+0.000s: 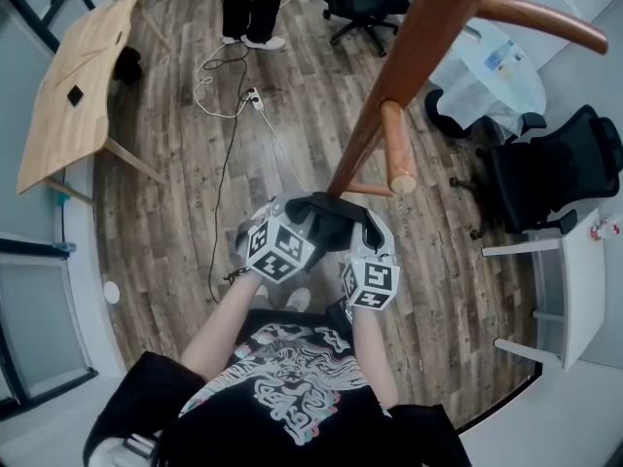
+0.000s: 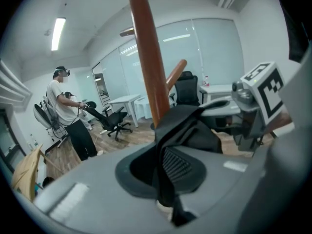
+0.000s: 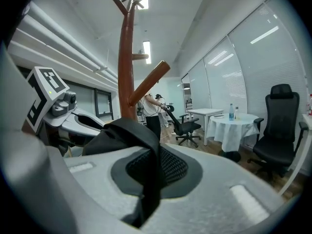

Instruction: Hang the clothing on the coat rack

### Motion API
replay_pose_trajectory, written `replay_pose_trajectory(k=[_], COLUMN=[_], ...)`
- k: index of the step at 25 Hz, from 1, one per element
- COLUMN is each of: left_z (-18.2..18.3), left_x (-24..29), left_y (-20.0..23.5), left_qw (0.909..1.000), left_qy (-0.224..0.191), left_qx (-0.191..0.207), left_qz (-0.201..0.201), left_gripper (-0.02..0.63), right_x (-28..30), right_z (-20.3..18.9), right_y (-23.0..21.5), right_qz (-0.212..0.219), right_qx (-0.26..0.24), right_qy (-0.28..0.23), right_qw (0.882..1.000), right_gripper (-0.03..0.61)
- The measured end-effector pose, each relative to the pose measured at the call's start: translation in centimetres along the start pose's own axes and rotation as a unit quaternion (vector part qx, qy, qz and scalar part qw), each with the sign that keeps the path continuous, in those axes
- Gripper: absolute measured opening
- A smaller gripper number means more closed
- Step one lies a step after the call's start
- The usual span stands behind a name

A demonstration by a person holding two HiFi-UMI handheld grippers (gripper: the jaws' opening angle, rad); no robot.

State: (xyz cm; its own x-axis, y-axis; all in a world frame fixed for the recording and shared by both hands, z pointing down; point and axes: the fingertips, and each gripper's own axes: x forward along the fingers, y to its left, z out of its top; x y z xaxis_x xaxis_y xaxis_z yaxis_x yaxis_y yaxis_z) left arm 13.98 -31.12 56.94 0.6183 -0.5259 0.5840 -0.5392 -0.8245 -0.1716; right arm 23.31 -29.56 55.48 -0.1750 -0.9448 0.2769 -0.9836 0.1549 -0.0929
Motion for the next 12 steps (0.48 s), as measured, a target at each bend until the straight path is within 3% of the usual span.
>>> replay_pose_trajectory(k=[12], left_z=[-1.5], left_x=[1.3], left_y=[-1.4], left_qw=[0.9997], left_qy=[0.015], left_qx=[-0.008], left_qz=[-0.015], left_gripper=[0.009], right_x=[0.4], right_z=[-3.2], right_y=[0.3], right_qz=[0.024], right_qx=[0.03], right_qy=[0.05], right_qw=[0.998], right_gripper=[0.014])
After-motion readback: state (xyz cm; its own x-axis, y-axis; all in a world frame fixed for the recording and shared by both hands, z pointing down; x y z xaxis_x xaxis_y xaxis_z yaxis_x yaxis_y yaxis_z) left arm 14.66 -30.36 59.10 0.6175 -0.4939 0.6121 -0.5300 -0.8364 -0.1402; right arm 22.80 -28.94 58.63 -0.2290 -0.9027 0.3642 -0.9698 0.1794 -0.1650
